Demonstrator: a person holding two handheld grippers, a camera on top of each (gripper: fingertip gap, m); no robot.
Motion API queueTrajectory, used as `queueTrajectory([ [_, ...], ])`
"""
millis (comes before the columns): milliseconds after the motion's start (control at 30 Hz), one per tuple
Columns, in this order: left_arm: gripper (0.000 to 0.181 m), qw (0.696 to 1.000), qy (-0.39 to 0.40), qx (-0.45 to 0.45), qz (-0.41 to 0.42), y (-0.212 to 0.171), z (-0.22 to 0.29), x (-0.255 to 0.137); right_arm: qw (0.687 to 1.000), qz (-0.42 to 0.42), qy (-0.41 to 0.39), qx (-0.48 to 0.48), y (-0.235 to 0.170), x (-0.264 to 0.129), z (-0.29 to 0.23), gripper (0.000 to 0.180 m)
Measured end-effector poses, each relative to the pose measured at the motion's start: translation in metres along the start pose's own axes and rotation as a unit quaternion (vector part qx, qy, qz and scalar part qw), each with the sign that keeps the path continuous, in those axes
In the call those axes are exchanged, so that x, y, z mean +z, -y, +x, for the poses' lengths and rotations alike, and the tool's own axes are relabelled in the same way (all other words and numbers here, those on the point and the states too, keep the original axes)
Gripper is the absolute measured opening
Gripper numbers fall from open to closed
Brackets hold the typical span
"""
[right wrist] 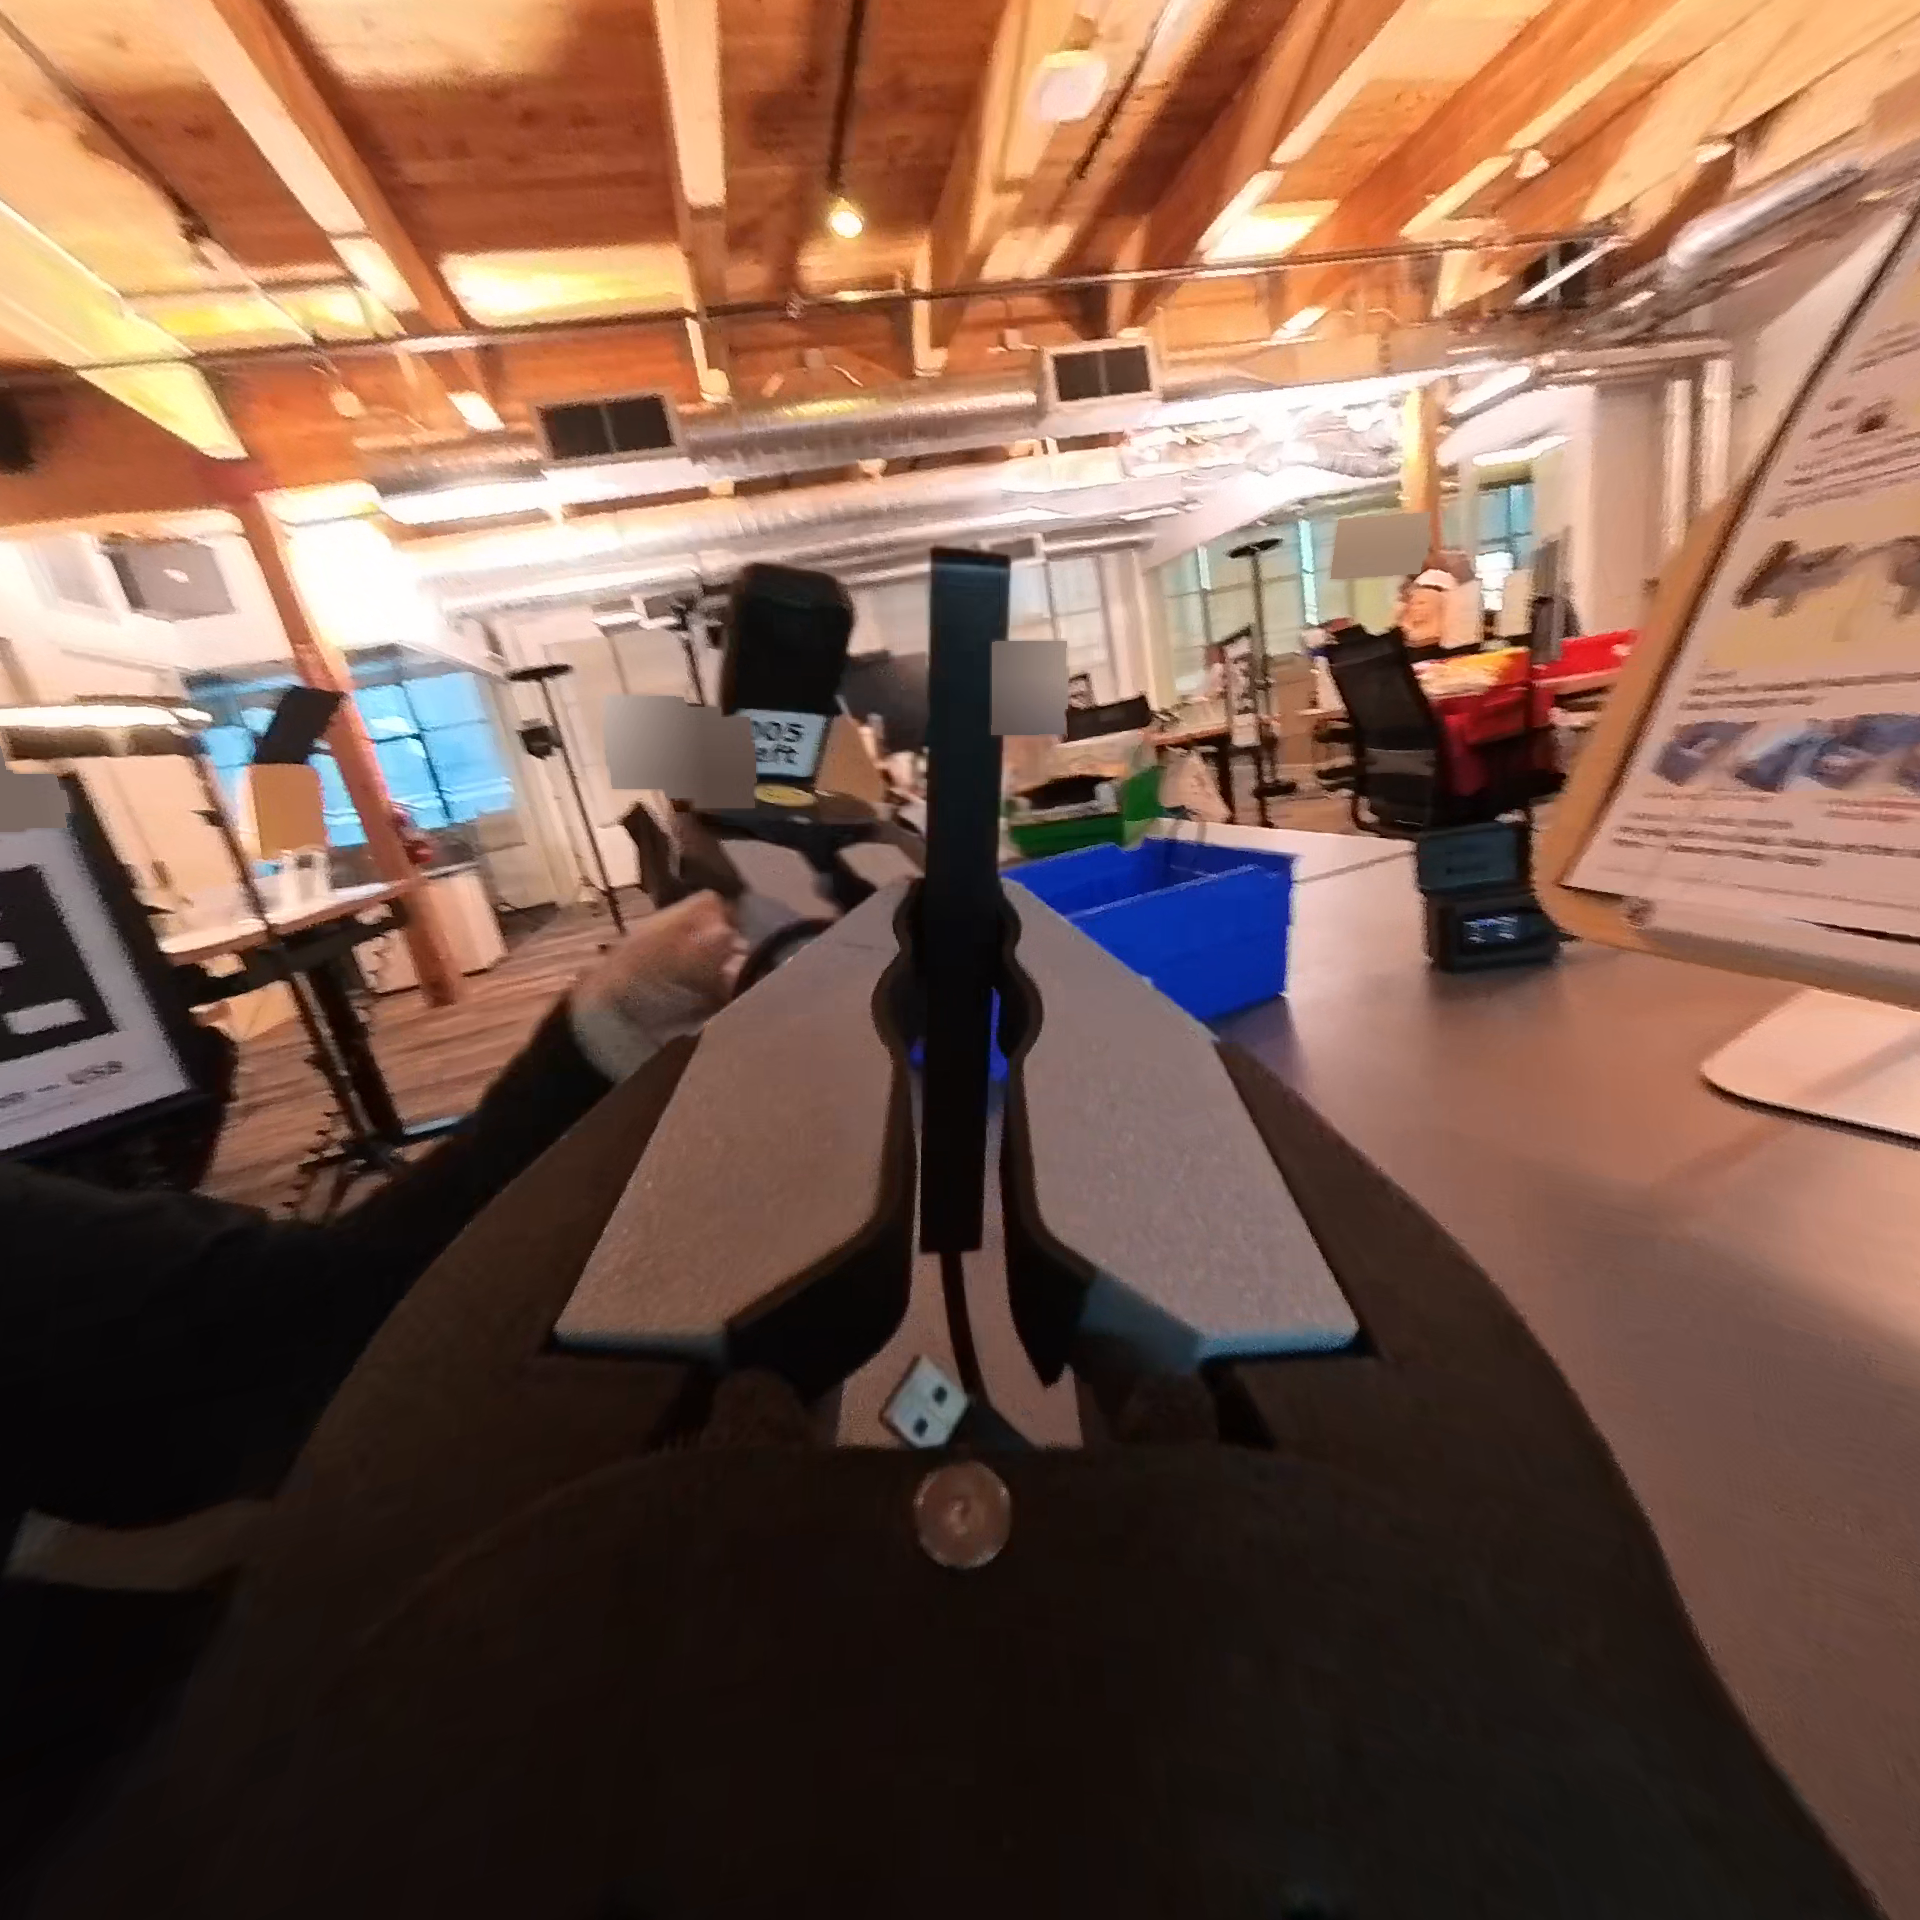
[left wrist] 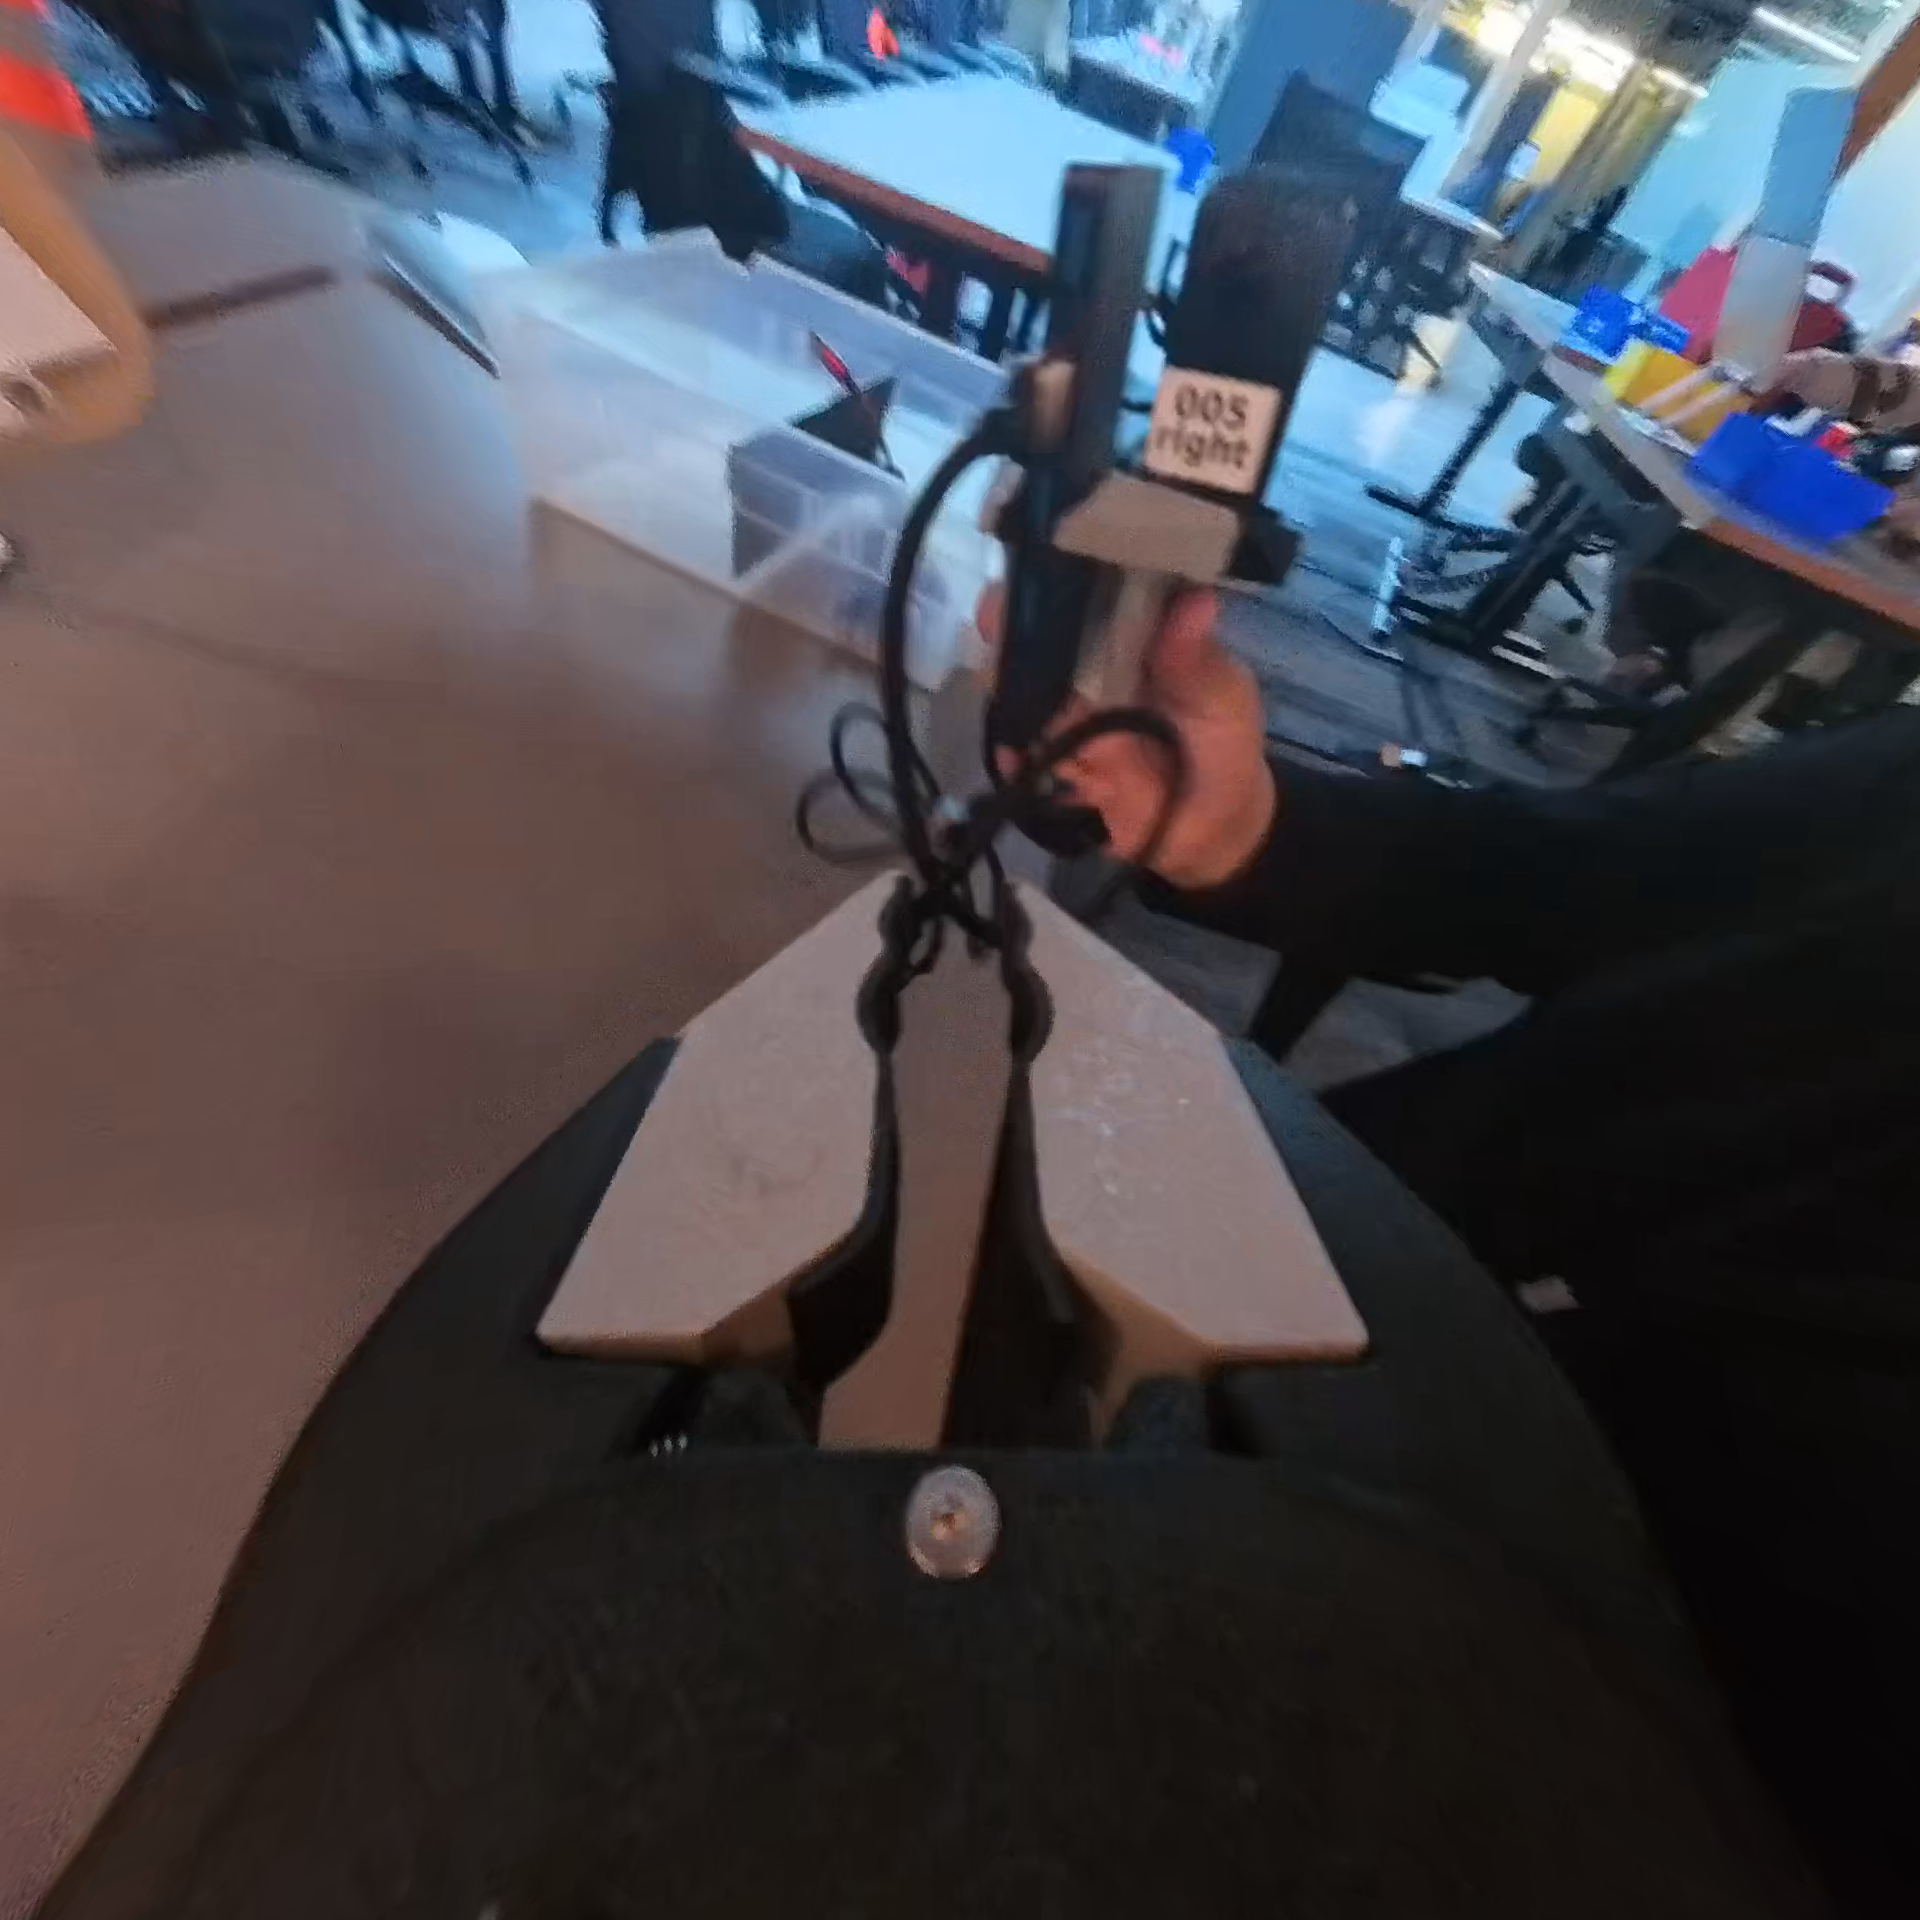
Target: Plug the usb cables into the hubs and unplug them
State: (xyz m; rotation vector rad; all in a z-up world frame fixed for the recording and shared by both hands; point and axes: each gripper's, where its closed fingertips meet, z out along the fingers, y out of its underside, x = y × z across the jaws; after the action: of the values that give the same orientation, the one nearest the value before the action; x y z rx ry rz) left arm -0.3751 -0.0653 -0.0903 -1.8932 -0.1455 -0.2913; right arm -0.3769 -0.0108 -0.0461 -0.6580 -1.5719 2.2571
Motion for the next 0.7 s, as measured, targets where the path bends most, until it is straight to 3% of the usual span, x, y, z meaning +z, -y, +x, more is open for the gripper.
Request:
queueTrajectory([
  [33, 0.024, 1.0, -0.017, -0.011, -0.011, -0.003, 0.006, -0.004, 1.0, -0.005, -0.017, -0.01, -0.001, -0.001, 0.005, 0.007],
  [167, 0.04, 0.998, -0.028, 0.009, -0.06, -0.017, 0.02, -0.001, 0.984, -0.051, -0.155, -0.075, -0.017, -0.007, 0.039, 0.008],
  [200, 0.043, 0.997, -0.006, 0.019, -0.08, -0.022, 0.015, 0.0, 0.98, -0.056, -0.169, -0.094, -0.019, -0.007, 0.04, 0.009],
  [267, 0.031, 0.994, 0.057, 0.03, -0.093, -0.024, -0.004, -0.007, 0.974, -0.084, -0.177, -0.114, -0.027, -0.003, 0.04, 0.007],
  [400, 0.031, 0.982, 0.176, 0.001, -0.069, -0.016, -0.044, -0.041, 0.962, -0.085, -0.229, -0.125, -0.023, -0.013, 0.055, 0.007],
  [533, 0.034, 0.993, 0.096, 0.011, -0.074, -0.018, -0.014, -0.03, 0.966, -0.051, -0.238, -0.088, -0.014, -0.021, 0.062, 0.007],
  [633, 0.034, 0.993, 0.055, 0.021, -0.105, -0.032, -0.006, 0.001, 0.987, -0.019, -0.153, -0.042, -0.009, -0.008, 0.037, 0.007],
  [700, 0.032, 0.996, -0.02, 0.015, -0.086, -0.031, 0.008, 0.029, 0.994, 0.0, -0.11, -0.028, -0.006, -0.001, 0.018, 0.007],
])
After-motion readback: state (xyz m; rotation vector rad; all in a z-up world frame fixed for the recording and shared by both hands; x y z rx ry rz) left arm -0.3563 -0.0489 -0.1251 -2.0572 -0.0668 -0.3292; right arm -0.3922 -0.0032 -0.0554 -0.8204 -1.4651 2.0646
